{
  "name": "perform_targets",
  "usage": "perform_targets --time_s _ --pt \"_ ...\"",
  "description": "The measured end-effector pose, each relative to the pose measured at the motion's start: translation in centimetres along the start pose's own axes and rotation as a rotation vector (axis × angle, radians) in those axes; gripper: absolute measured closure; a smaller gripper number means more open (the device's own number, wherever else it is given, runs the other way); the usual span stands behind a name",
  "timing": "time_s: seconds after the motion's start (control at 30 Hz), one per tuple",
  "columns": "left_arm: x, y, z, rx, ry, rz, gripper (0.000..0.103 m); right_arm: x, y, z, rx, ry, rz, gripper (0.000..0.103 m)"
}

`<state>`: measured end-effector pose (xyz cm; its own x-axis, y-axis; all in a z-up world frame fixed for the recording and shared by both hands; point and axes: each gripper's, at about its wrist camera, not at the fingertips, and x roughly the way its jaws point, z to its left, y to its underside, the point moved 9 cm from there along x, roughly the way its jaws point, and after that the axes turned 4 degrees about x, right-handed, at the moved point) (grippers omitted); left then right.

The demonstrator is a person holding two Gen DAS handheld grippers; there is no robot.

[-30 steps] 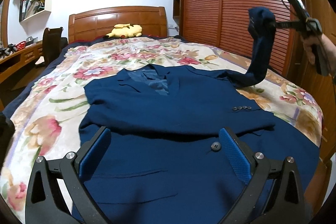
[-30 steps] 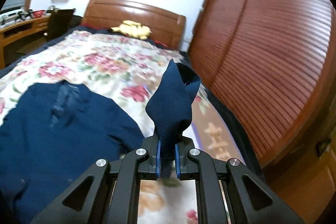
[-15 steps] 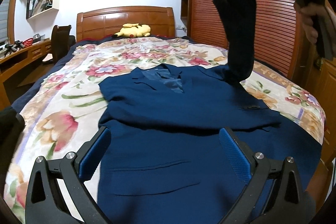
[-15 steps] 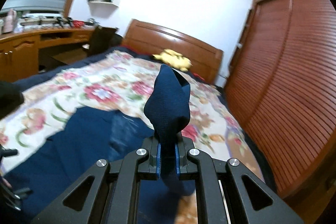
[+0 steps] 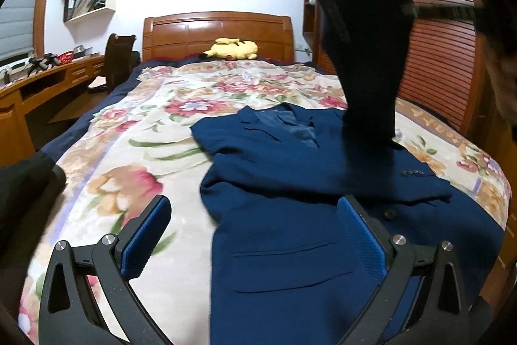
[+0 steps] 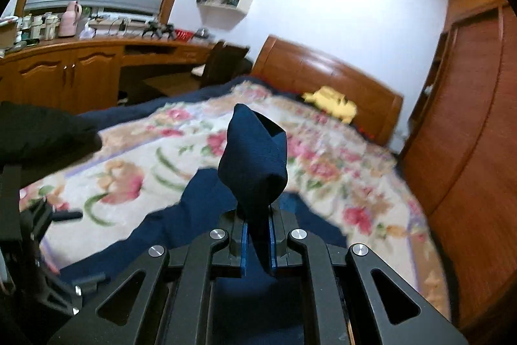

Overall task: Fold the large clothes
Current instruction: 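Lay the sleeve across the jacket front and open the right tool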

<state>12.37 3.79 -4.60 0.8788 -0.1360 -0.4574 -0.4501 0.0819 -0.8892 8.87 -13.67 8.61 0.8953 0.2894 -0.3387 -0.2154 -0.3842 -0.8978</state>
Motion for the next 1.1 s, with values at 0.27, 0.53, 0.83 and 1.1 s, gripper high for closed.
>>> perform_targets --time_s 0.27,0.53,0.83,1.1 --pt "-0.1 0.1 1.3 -0.02 -0.018 -0.003 0.0 1.5 5.7 -0.6 0.055 -0.134 0.182 0.075" --pt "0.0 0.3 1.2 -0.011 -0.016 0.003 0.0 0.0 4.7 -1.3 0.062 -0.137 0.162 0.043" --pt "0.8 1.0 0.0 0.027 -0.008 0.035 0.0 3.1 10.3 0.2 0.118 -0.073 0.247 0.043" --pt "2.0 2.1 -0.8 0.042 0.009 0.089 0.0 6.8 16.9 -1.7 0.198 -0.028 0.359 0.043"
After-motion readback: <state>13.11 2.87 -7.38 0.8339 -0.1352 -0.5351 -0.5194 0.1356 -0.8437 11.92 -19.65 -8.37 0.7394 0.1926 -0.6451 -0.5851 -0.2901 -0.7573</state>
